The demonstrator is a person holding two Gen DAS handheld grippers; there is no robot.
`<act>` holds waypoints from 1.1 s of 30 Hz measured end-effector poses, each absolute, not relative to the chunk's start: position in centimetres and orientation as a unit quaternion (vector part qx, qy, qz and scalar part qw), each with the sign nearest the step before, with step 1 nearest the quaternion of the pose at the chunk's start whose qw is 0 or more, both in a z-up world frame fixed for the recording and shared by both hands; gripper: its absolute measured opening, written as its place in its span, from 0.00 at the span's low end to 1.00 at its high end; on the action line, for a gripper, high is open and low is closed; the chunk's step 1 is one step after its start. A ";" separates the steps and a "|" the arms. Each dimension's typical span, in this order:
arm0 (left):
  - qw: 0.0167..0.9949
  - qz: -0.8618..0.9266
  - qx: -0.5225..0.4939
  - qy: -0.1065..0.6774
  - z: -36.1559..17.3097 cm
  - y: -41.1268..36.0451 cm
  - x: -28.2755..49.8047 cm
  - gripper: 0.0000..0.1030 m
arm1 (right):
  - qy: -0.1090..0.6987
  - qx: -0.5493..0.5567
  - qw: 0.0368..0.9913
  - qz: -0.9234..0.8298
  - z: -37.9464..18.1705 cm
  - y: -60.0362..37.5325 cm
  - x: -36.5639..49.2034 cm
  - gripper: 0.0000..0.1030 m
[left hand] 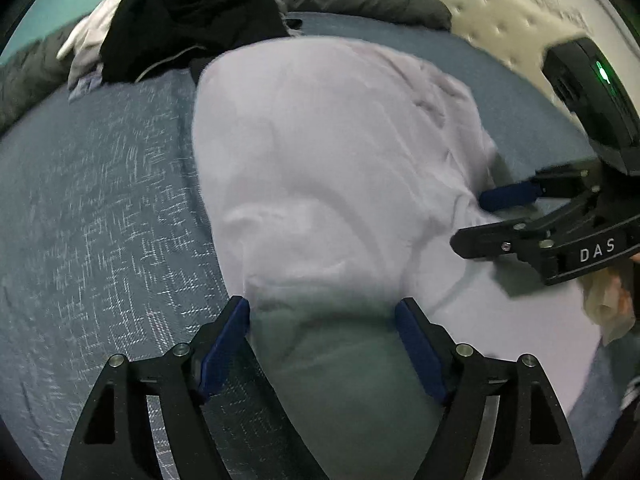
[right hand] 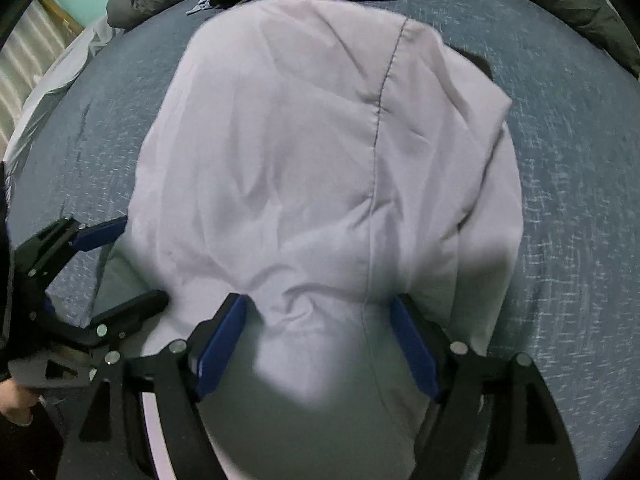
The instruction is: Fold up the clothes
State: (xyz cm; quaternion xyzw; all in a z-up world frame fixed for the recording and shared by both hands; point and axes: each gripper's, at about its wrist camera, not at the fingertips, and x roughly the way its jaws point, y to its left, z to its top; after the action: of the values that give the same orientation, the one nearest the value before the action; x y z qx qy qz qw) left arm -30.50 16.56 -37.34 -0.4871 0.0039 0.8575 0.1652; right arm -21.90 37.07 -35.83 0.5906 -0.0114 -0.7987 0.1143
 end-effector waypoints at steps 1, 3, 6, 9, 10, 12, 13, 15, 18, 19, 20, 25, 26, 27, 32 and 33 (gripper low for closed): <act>0.161 0.860 -0.484 -0.002 -36.8 16.2 -30.6 0.78 | -0.013 0.583 0.113 -0.804 -34.9 37.2 -22.1 0.73; 0.153 0.868 -0.472 -0.006 -35.7 15.5 -30.7 0.78 | -0.011 0.557 0.109 -0.823 -32.6 37.5 -23.1 0.73; 0.152 0.871 -0.467 -0.015 -34.9 14.8 -30.9 0.78 | -0.002 0.535 0.106 -0.838 -30.3 37.2 -25.3 0.73; 0.150 0.870 -0.470 -0.015 -35.3 14.9 -30.6 0.78 | 0.004 0.540 0.116 -0.834 -30.0 36.7 -27.6 0.73; 0.148 0.869 -0.473 -0.017 -35.6 14.9 -30.7 0.78 | 0.005 0.543 0.120 -0.831 -30.3 36.5 -28.1 0.73; 0.145 0.867 -0.477 -0.022 -36.0 14.6 -30.8 0.78 | 0.012 0.554 0.121 -0.824 -31.1 35.6 -29.6 0.73; 0.145 0.866 -0.479 -0.024 -36.2 14.5 -30.8 0.78 | 0.019 0.561 0.117 -0.819 -31.8 35.3 -30.1 0.73; 0.144 0.865 -0.480 -0.027 -36.3 14.2 -30.5 0.78 | 0.032 0.575 0.110 -0.810 -33.0 34.7 -31.2 0.73; 0.145 0.863 -0.482 -0.033 -36.5 13.9 -30.3 0.78 | 0.030 0.592 0.102 -0.799 -34.9 34.5 -32.4 0.74; 0.145 0.863 -0.483 -0.036 -36.5 13.8 -30.4 0.78 | 0.027 0.597 0.100 -0.795 -35.5 34.5 -32.8 0.74; 0.146 0.862 -0.483 -0.038 -36.5 13.7 -30.4 0.78 | 0.034 0.599 0.099 -0.794 -36.0 34.2 -32.9 0.75; 0.146 0.864 -0.480 -0.045 -36.3 13.3 -30.2 0.78 | 0.054 0.607 0.080 -0.789 -36.0 33.3 -33.1 0.75; 0.147 0.864 -0.479 -0.046 -36.2 13.2 -30.1 0.78 | 0.052 0.607 0.079 -0.789 -35.5 33.2 -33.1 0.75; 0.147 0.865 -0.478 -0.048 -36.2 13.1 -30.1 0.78 | 0.047 0.605 0.079 -0.791 -34.8 33.3 -33.0 0.73; 0.143 0.867 -0.473 -0.059 -36.3 12.2 -30.2 0.78 | -0.012 0.551 0.084 -0.830 -30.1 34.3 -33.2 0.73; 0.142 0.868 -0.471 -0.061 -36.4 12.0 -30.3 0.78 | -0.003 0.554 0.085 -0.828 -30.1 33.9 -33.7 0.73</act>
State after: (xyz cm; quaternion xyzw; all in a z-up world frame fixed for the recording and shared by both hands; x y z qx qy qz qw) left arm -30.27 11.97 -36.36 -0.4714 -0.0613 0.8682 0.1423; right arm -33.74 33.88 -30.13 0.5541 -0.0032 -0.8281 0.0851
